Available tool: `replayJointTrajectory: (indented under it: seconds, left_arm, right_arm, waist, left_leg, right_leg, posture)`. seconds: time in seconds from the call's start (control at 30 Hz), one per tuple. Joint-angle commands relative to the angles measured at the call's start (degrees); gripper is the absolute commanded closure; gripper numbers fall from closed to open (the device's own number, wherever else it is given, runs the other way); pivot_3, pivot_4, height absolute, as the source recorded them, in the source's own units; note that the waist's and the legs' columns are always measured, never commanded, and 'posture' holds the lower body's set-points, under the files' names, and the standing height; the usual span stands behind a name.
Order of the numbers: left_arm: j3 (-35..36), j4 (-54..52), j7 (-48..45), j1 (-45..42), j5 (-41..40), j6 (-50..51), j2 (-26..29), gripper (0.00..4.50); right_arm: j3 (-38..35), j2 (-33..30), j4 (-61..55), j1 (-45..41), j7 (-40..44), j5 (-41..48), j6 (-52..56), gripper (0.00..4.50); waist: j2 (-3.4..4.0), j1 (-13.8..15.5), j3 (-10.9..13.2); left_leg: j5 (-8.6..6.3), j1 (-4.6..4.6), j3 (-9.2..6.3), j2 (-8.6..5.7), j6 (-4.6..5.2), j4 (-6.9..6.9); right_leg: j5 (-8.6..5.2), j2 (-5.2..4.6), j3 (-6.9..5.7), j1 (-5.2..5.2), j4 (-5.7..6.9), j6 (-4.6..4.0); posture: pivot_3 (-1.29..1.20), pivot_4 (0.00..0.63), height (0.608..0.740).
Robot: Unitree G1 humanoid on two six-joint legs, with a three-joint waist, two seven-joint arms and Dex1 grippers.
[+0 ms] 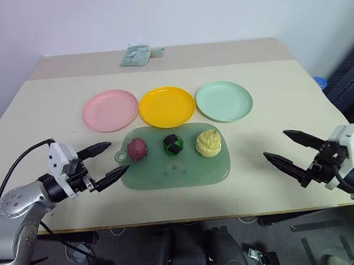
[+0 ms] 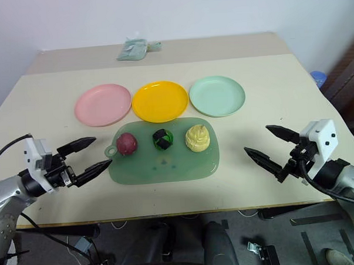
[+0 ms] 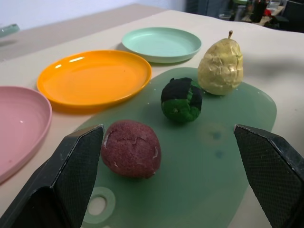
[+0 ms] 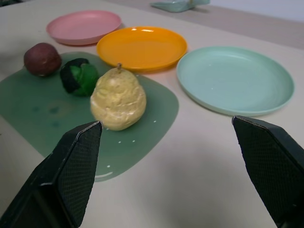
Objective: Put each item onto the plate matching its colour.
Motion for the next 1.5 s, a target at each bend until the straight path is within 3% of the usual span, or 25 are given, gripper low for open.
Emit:
replayJointTrajectory:
  seconds: [0.03,0.43,0.73,0.97,1.23,1.5]
  left_arm:
    - [0.7,-1.3,-0.2,-1.0,-0.6,0.5,1.0,0.00]
    - [-1.6,-0.1,2.8,-5.4,0.5,1.7,-1.2,0.00]
    - [-3.8,-3.4,13.8,-7.1,2.3,8.2,-3.3,0.00]
    - [-4.8,-6.8,22.4,-10.8,-1.9,17.6,-6.5,0.00]
    - [-8.5,-9.5,30.4,-12.8,0.5,23.7,-8.3,0.00]
    - [-12.1,-9.4,35.2,-13.5,4.1,26.4,-10.2,0.00]
  right_arm:
    - [-1.8,-0.6,-3.2,-0.3,-1.2,1.5,0.6,0.04]
    - [0.5,1.1,-5.9,-0.6,-4.6,2.6,0.6,0.04]
    - [2.6,0.4,-8.2,-3.9,-1.5,6.7,-0.5,0.04]
    - [7.8,-2.2,-7.8,-12.5,2.1,8.9,-0.1,0.04]
    - [19.1,-3.2,-2.5,-25.8,5.1,4.0,-1.2,0.04]
    - [23.3,-2.8,0.3,-28.8,8.9,1.0,-2.8,0.04]
  waist:
    - [0.00,0.0,0.0]
    - [-0.01,0.0,0.0]
    - [-0.02,0.0,0.0]
    - [-0.09,0.0,0.0]
    - [-0.12,0.0,0.1]
    - [-0.13,0.1,0.1]
  left_leg:
    - [0.00,0.00,0.00,0.00,0.00,0.00]
    - [0.00,0.00,0.00,0.00,0.00,-0.01]
    - [0.00,0.00,0.00,0.00,0.00,-0.01]
    - [0.00,0.00,-0.03,0.00,0.01,0.05]
    - [0.00,-0.01,-0.03,0.00,0.00,0.03]
    - [0.00,-0.02,-0.02,-0.02,0.00,0.05]
  right_leg:
    - [0.00,0.00,0.00,0.00,0.00,0.00]
    - [0.00,0.00,0.00,0.00,-0.01,0.00]
    - [0.08,0.00,-0.01,0.00,-0.01,0.15]
    - [0.10,0.00,-0.06,0.04,-0.02,0.18]
    - [0.10,0.01,-0.06,0.01,-0.02,0.18]
    - [0.10,-0.01,-0.06,0.00,-0.02,0.18]
  posture:
    - [0.00,0.150,0.740]
    - [0.00,0.150,0.740]
    - [0.00,0.150,0.740]
    - [0.00,0.150,0.740]
    - [0.00,0.150,0.740]
    - [0.00,0.150,0.740]
